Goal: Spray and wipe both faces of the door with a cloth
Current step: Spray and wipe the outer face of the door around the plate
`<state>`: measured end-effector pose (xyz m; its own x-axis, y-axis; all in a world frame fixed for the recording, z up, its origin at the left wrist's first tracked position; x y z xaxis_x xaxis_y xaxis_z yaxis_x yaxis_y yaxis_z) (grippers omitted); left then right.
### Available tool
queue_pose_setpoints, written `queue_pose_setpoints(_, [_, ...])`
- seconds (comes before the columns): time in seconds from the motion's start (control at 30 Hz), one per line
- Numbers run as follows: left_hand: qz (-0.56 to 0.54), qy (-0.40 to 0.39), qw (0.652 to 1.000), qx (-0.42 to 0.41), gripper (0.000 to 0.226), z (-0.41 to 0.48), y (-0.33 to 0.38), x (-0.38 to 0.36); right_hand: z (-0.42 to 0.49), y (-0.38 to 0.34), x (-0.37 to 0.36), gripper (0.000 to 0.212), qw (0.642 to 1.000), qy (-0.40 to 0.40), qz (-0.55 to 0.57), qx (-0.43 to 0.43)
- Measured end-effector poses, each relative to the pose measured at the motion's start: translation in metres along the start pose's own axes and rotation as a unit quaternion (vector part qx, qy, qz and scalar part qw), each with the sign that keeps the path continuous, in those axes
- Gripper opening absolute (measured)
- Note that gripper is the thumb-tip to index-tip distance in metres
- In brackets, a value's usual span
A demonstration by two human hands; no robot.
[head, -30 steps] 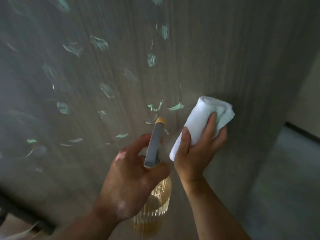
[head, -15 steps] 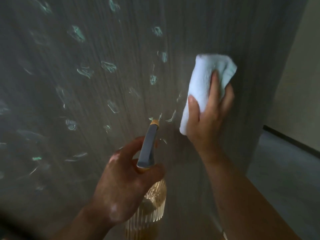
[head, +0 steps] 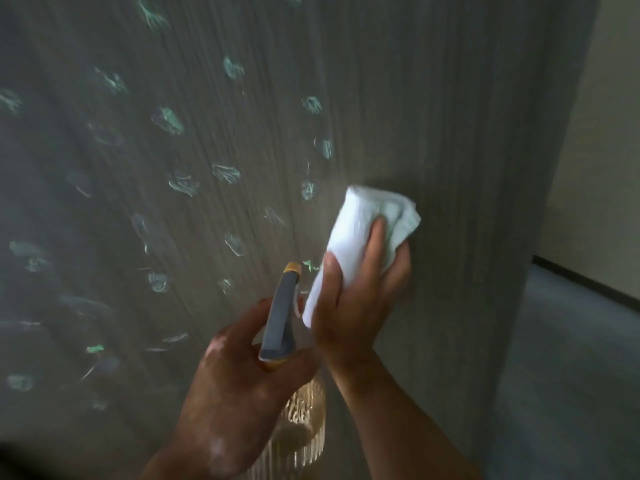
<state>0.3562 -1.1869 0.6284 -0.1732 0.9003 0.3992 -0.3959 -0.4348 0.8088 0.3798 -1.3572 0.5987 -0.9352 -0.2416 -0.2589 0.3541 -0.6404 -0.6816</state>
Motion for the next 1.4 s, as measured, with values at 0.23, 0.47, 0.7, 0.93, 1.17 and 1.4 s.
queue_pose_setpoints(0.23, [0.012, 0.016, 1.0, 0.017, 0.06, 0.007, -0.007, 0.027, 0.085, -0.05, -0.021, 0.064, 0.994, 0.093, 0.021, -0.049])
queue_pose_setpoints(0.47, [0.04, 0.041, 0.998, 0.03, 0.029, 0.01, -0.011, 0.037, -0.041, -0.007, -0.002, 0.069, 0.993, -0.007, -0.022, -0.113])
queue_pose_setpoints(0.7, [0.022, 0.019, 1.0, 0.002, 0.052, 0.004, 0.007, 0.045, 0.019, -0.039, -0.015, 0.07, 0.992, 0.047, 0.026, -0.11])
queue_pose_setpoints(0.93, [0.011, 0.035, 0.999, -0.004, 0.057, 0.014, 0.032, 0.053, 0.112, -0.068, -0.03, 0.069, 0.997, 0.065, 0.015, -0.038])
queue_pose_setpoints(1.17, [0.0, 0.049, 0.999, 0.001, 0.049, 0.018, 0.047, 0.048, 0.053, -0.017, -0.014, 0.069, 0.999, -0.03, -0.028, 0.02])
queue_pose_setpoints(1.4, [-0.036, 0.034, 0.998, 0.039, 0.034, 0.018, 0.063, 0.021, 0.046, -0.002, -0.011, 0.069, 0.998, -0.063, -0.018, 0.012])
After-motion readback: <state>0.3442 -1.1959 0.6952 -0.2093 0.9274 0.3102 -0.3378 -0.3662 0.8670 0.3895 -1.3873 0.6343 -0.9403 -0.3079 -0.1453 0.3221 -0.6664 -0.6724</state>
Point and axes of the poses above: each hand's wrist, its own z-axis towards the middle knuckle, its own x-axis out of the back of the hand, y = z × x, the point moved 10 cm from there along z, towards the middle knuckle, and after that the axes turned 12 degrees about y, right-handed, at the moved point
